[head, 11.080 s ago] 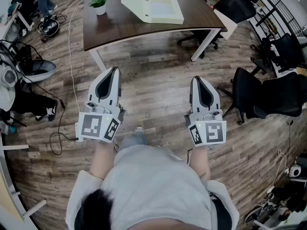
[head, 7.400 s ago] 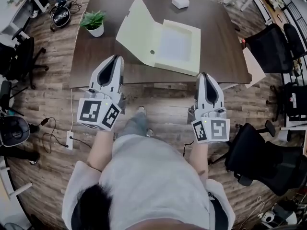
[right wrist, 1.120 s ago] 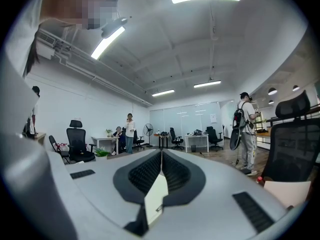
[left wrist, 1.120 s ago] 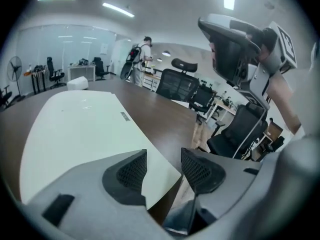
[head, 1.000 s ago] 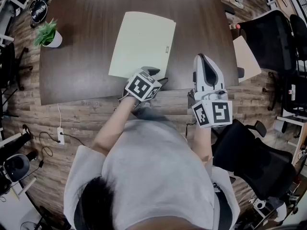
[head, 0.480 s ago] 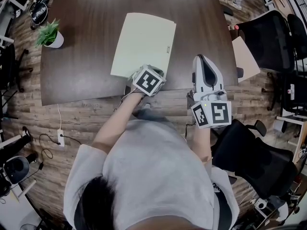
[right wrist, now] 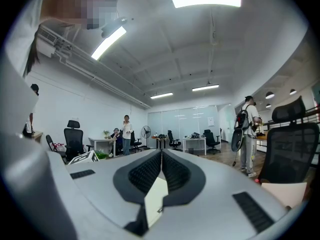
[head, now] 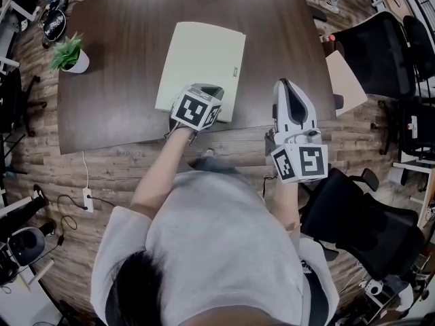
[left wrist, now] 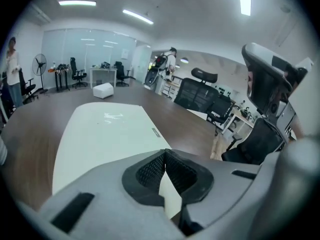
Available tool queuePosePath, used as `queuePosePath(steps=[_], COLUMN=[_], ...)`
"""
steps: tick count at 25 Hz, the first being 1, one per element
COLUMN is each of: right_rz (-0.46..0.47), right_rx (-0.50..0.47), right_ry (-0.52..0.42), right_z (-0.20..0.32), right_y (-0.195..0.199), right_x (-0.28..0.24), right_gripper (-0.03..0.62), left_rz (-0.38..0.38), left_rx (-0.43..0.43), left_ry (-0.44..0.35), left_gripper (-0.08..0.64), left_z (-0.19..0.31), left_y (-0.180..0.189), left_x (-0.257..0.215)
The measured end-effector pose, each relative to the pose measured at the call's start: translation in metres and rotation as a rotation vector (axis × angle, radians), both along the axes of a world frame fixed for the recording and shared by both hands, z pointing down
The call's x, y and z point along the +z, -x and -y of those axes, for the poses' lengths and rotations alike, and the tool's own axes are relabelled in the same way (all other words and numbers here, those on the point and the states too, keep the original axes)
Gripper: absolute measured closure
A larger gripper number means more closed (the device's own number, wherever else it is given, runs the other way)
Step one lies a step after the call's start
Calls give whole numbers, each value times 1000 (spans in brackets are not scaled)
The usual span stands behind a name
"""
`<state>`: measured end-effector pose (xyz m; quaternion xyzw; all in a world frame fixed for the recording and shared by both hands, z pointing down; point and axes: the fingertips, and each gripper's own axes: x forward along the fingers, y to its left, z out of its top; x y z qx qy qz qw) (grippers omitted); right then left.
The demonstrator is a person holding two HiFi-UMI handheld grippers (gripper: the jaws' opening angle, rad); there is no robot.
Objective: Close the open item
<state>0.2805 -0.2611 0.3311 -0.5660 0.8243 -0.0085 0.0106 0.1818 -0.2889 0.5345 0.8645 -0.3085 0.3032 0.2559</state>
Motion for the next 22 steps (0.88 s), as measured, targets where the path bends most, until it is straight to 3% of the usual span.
queuePosePath(steps=[7, 22], right_rz=[7, 2], right_rx=[2, -30], right_ry=[1, -9], right_z=[1, -20], right_y=[0, 45], right_x=[1, -6], right_gripper=[578, 578], left_rz=[-155, -228], left_rx=[-67, -207], left_ry=[-138, -431], left_gripper=[552, 552], left_z=[6, -11], left_y=[15, 96], left_x=[-40, -120])
